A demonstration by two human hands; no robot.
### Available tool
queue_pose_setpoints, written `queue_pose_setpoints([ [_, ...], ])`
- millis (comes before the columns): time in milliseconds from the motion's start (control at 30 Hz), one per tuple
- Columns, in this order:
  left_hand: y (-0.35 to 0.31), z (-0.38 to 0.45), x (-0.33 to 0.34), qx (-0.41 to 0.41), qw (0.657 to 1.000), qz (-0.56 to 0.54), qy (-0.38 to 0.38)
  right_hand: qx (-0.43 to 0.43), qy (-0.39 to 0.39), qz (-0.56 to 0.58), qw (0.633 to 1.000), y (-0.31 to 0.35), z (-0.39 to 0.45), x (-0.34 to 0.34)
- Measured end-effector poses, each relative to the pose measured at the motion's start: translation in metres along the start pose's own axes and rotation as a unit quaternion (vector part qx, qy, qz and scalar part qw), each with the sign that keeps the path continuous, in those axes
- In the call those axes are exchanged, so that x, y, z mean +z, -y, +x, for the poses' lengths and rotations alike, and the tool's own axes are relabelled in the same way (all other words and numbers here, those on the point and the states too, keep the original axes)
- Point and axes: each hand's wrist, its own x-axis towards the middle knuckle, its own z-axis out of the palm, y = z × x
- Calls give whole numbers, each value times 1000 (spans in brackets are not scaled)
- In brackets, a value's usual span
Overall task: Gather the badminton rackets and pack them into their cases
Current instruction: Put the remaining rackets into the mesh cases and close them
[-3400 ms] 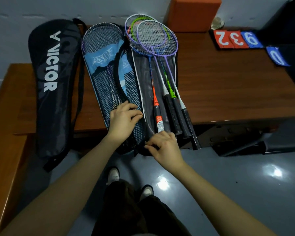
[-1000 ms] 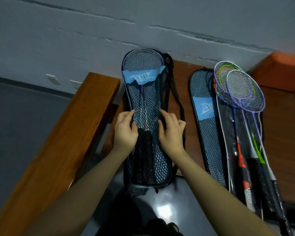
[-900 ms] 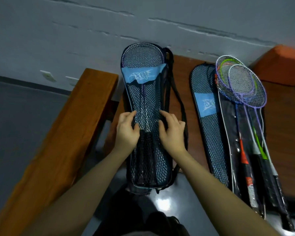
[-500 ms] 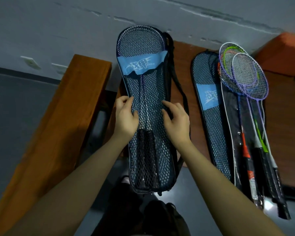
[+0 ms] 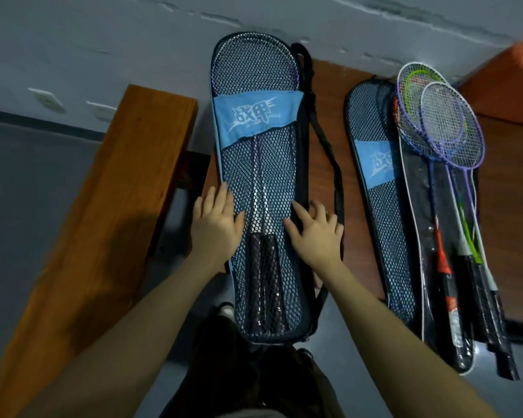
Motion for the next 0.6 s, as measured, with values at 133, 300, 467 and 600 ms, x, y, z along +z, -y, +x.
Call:
queue_pose_setpoints([
  [133, -11, 4, -11, 0, 1000, -20, 11, -36, -33, 55, 997, -6, -2, -12],
  [300, -57, 7, -23, 8, 998, -62, 3, -69, -80, 131, 986, -36, -1, -38],
  [467, -142, 23, -19, 35, 995, -88, 18, -59, -122, 212, 968, -104, 1, -77],
  [600, -216, 38, -2, 49, 992, -114, 36, -34, -153, 215, 964, -181, 4, -101],
])
